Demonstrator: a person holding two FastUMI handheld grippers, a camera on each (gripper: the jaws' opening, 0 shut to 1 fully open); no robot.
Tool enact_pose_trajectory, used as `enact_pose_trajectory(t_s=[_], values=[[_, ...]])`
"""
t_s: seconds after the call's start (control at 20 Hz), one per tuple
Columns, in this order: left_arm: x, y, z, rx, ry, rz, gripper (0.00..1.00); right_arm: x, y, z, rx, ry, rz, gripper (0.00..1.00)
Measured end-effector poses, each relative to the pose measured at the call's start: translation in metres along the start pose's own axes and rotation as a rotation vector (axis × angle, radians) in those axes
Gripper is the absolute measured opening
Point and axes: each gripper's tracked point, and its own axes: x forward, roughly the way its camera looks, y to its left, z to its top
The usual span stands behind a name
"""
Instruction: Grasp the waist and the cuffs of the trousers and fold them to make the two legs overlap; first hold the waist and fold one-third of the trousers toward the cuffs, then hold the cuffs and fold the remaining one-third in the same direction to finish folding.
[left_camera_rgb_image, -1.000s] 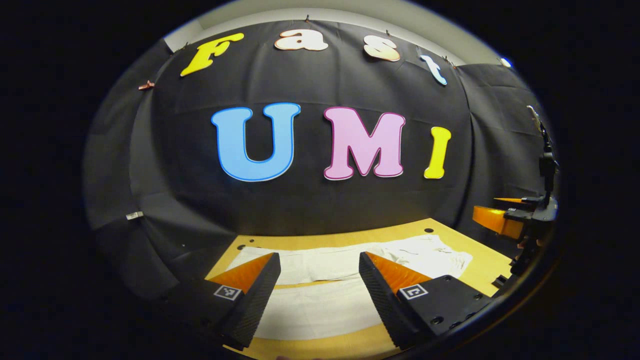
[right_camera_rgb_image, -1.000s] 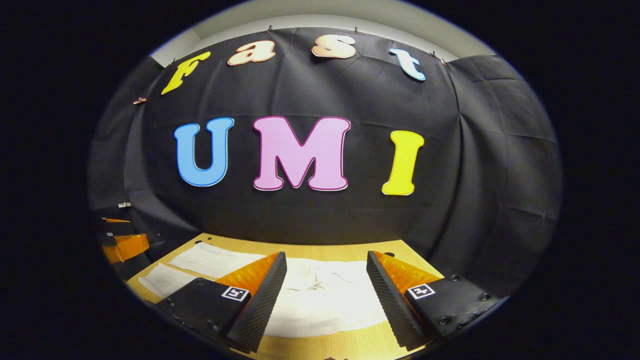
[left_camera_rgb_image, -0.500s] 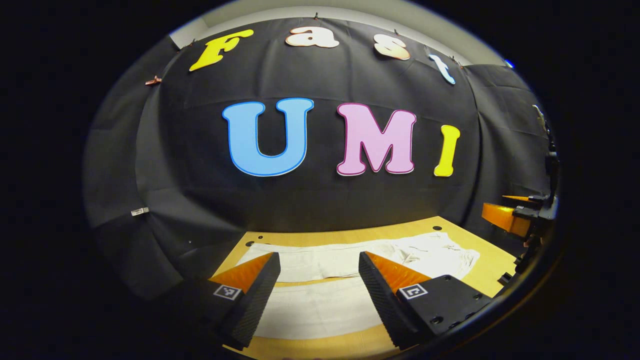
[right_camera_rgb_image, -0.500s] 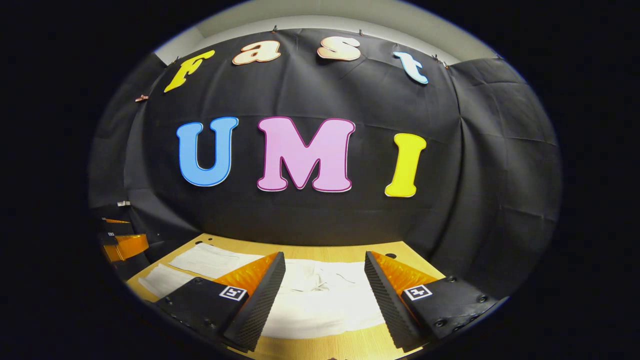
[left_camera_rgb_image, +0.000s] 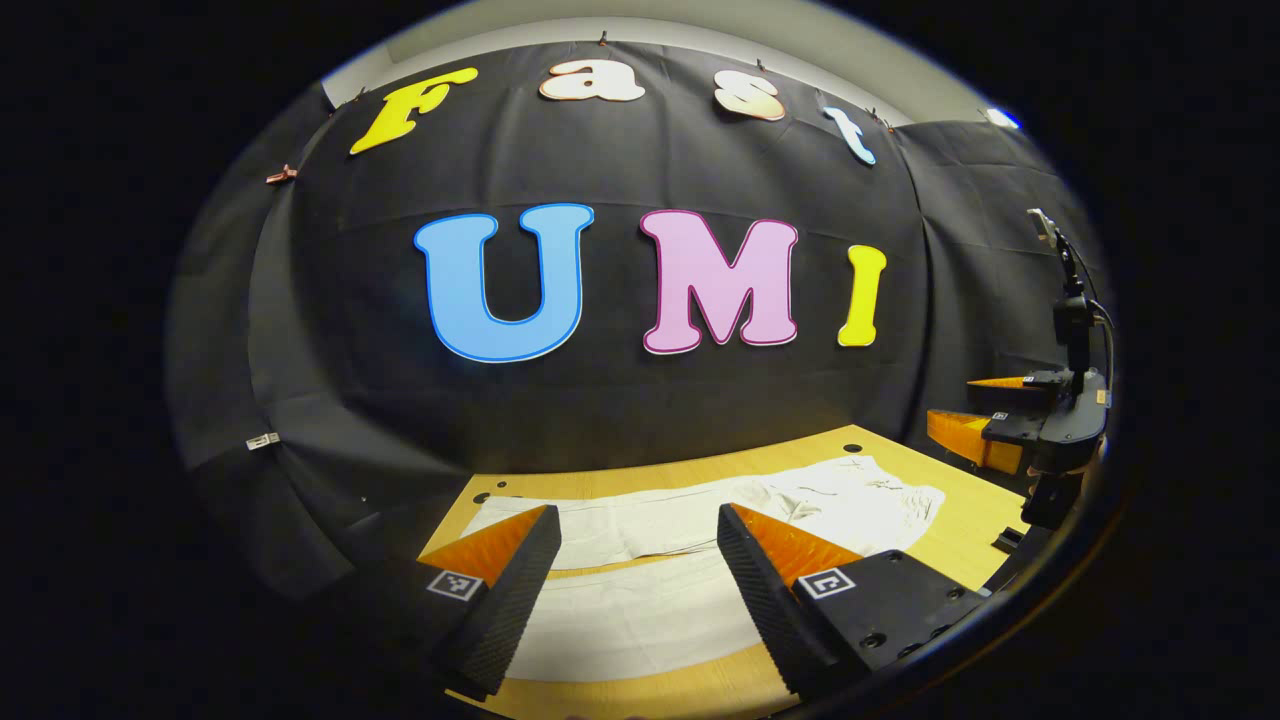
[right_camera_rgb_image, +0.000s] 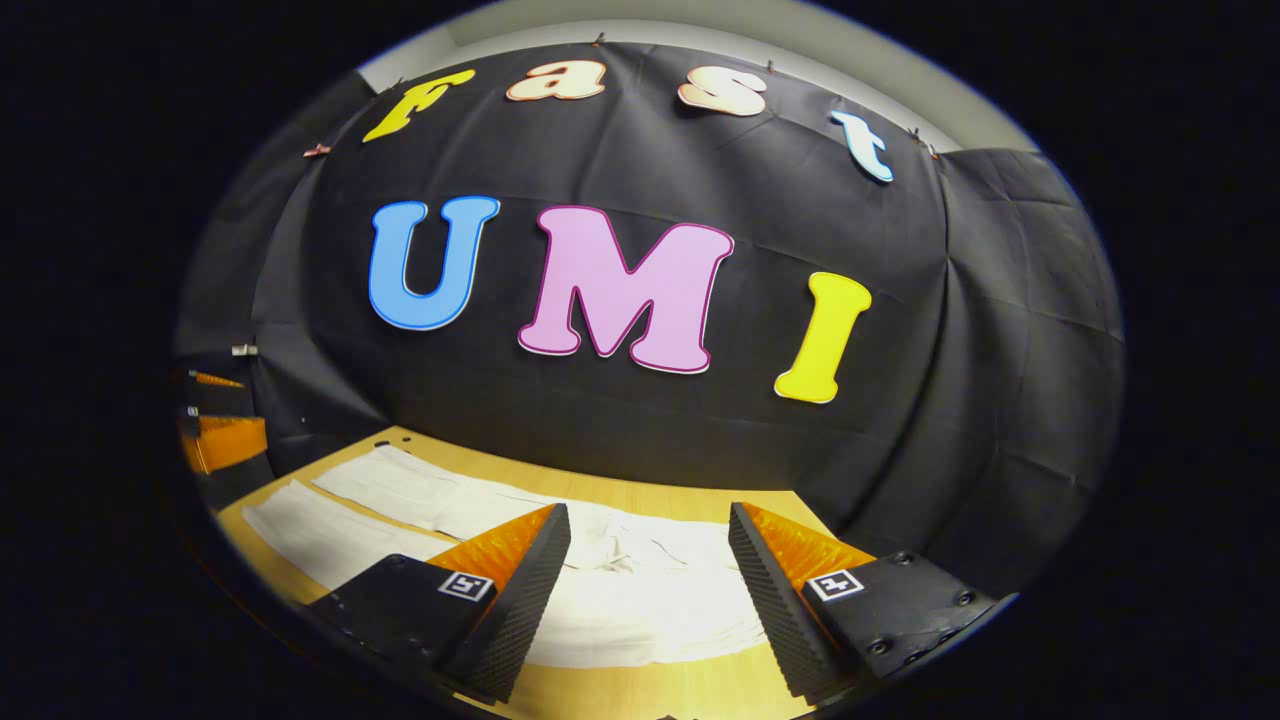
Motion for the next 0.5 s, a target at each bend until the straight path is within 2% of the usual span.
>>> enact_pose_trajectory(t_s=[0.2,0.3,0.5], values=[[0.003,0.007,-0.005,-0.026,0.012,0.014,0.98,0.012,-0.018,-0.017,-0.114,0.026,0.011,0.97],[0.003,0.013,-0.007,-0.042,0.017,0.035,0.98,0.019,-0.03,-0.025,-0.218,0.038,0.023,0.97],[-0.003,0.043,-0.017,-0.083,0.027,0.134,0.98,0.032,-0.043,-0.037,-0.391,0.037,0.119,0.97]])
